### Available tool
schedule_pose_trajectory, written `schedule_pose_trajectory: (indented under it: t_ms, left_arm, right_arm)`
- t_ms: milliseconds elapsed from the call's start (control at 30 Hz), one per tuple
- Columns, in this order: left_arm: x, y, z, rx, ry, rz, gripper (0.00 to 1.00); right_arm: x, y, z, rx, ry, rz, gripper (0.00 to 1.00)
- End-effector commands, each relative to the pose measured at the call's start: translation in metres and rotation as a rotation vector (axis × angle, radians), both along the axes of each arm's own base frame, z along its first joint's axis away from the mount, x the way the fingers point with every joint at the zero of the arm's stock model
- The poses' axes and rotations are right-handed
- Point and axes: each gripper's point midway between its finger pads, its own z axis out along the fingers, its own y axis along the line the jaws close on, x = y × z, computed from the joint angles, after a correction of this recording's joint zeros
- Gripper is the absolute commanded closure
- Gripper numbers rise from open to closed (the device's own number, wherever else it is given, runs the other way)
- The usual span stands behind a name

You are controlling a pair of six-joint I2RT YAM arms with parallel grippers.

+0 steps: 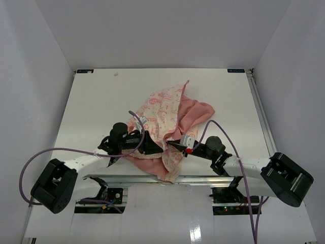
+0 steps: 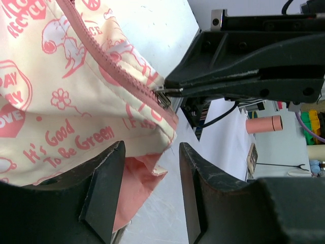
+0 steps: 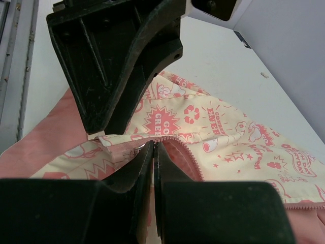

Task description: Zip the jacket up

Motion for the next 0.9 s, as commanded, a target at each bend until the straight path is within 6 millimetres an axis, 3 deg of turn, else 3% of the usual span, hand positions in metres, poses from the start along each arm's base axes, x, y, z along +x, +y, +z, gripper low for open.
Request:
schedule_pose_trajectory:
  t_ms: [0, 267, 367, 400, 500, 533, 667, 867]
  left_arm:
    - [0.015, -0.009, 0.017, -0.03, -0.061, -0.001, 0.43]
    - [0.021, -0.014, 0.015, -0.037, -0.052, -0.005, 0.43]
    - [0.02, -0.016, 0.016, -0.046, -0.048, -0.014, 0.47]
    - [0.019, -0.016, 0.016, -0.051, -0.051, -0.021, 0.56]
    - [0.013, -0.016, 0.016, -0.065, -0.044, -0.047, 0.97]
    - [0.012, -0.016, 0.015, -0.066, -0.04, -0.054, 1.0]
    - [0.003, -0.013, 0.015, -0.07, -0.035, -0.072, 1.0]
    - [-0.013, -0.005, 0.013, -0.064, -0.039, -0.099, 1.0]
  right_arm:
    - [0.003, 0.01, 0.028, 0.08, -0.044, -0.003, 0.92]
    - [-0.002, 0.017, 0.028, 0.077, -0.043, 0.01, 0.92]
    - [-0.003, 0.019, 0.027, 0.077, -0.042, 0.01, 0.92]
    - [-0.004, 0.019, 0.026, 0.075, -0.041, 0.012, 0.92]
    - [-0.005, 0.02, 0.025, 0.073, -0.04, 0.017, 0.92]
    - [-0.005, 0.02, 0.025, 0.071, -0.041, 0.018, 0.92]
    - [-0.001, 0.023, 0.022, 0.053, -0.064, 0.017, 0.92]
    - [0.023, 0.026, 0.026, 0.039, -0.099, 0.03, 0.92]
